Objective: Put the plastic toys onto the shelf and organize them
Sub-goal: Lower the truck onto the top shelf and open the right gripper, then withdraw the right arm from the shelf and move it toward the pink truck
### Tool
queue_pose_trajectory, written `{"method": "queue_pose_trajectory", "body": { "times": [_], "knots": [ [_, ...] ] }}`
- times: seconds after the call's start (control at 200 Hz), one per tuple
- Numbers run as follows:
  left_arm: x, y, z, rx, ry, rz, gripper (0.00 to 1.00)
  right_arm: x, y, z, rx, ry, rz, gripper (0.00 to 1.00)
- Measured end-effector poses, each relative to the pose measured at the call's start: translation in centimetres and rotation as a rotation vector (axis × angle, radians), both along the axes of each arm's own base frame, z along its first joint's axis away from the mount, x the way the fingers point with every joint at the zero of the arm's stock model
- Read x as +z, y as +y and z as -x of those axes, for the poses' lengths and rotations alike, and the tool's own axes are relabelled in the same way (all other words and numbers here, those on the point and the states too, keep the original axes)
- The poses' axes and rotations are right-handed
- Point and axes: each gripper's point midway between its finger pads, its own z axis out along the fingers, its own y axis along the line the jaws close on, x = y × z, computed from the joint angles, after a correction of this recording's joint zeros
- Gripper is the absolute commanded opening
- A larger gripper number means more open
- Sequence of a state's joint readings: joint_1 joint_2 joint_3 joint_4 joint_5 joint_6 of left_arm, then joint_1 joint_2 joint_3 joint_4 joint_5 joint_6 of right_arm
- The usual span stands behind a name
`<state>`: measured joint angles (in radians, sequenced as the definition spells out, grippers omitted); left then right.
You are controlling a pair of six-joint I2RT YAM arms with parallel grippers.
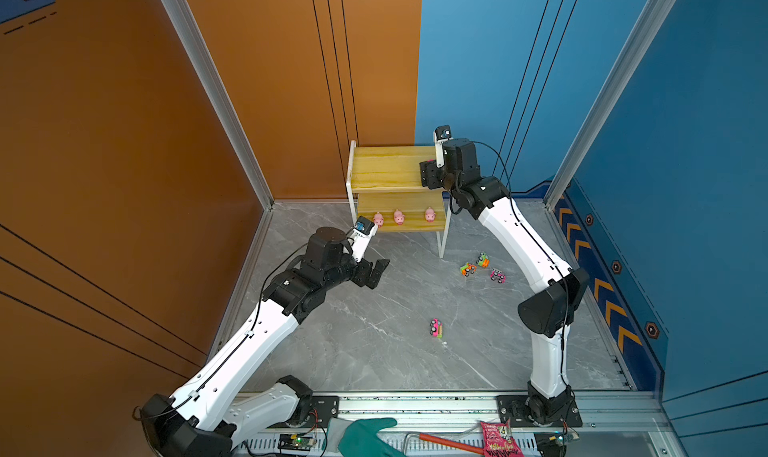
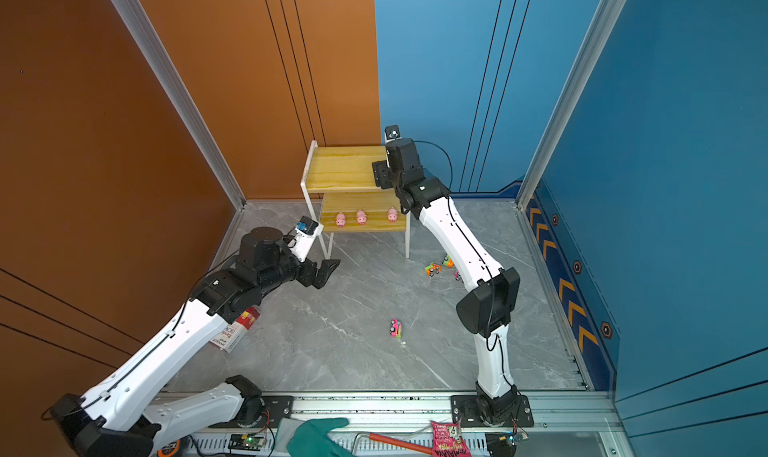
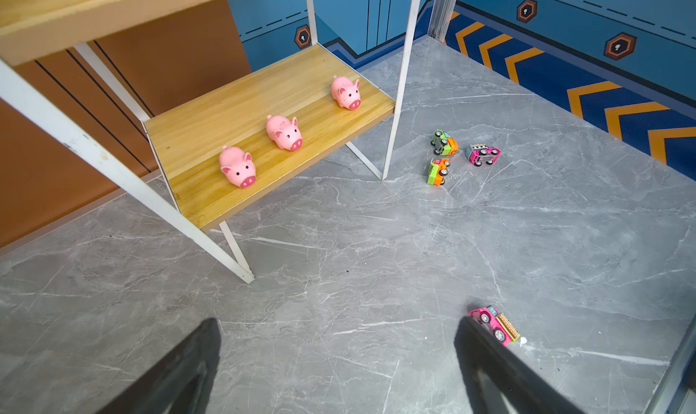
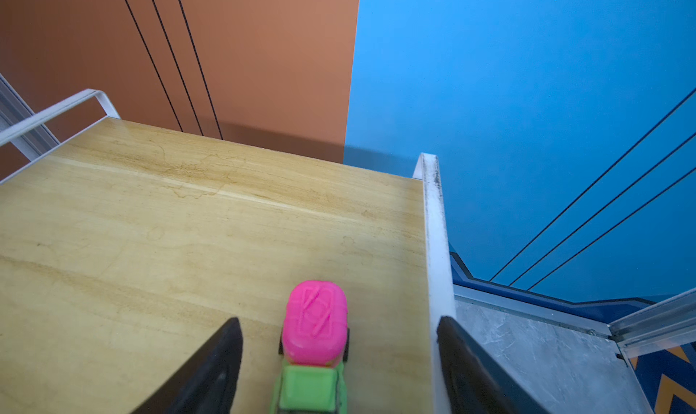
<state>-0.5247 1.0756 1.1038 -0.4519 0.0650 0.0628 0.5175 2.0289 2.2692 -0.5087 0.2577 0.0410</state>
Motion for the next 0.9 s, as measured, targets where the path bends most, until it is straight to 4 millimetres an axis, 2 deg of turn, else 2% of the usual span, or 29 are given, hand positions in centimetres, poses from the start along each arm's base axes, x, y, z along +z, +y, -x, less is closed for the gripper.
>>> {"method": "queue_pose_trajectory", "body": {
  "times": [0.115,0.22,0.38,0.475,0.536,0.601,0.676,0.766,0.896],
  "knots": [
    [0.0,0.0,0.0,0.0,0.0,0.0,0.98,0.8,0.1,0.1,0.003,-0.022,-0.012,0.85],
    [0.0,0.0,0.0,0.003,0.0,-0.002,0.98,2.8,-0.2,1.1,0.009,-0.067,-0.029,0.85],
    [-0.2,0.1,-0.2,0.013,0.004,-0.003,0.98,7.6,-2.7,5.7,0.007,-0.174,-0.087,0.85],
    [-0.3,0.1,-0.2,0.021,-0.001,-0.011,0.98,10.1,-5.5,9.2,-0.018,-0.238,-0.136,0.85],
    [-0.4,-0.3,0.0,0.019,-0.006,-0.021,0.98,10.6,-7.6,11.2,-0.049,-0.261,-0.164,0.84],
    [-0.6,-0.9,0.4,0.007,-0.012,-0.031,0.98,9.7,-9.7,13.0,-0.081,-0.256,-0.181,0.84],
    [-0.8,-1.8,1.0,-0.012,-0.018,-0.048,0.98,7.3,-11.7,14.6,-0.122,-0.223,-0.191,0.84],
    [-1.2,-3.3,2.0,-0.049,-0.02,-0.07,0.98,3.0,-13.5,16.2,-0.163,-0.143,-0.188,0.84],
    [-2.9,-5.6,3.0,-0.1,0.005,-0.116,0.98,-4.2,-14.8,18.1,-0.198,0.015,-0.182,0.82]
  ]
}}
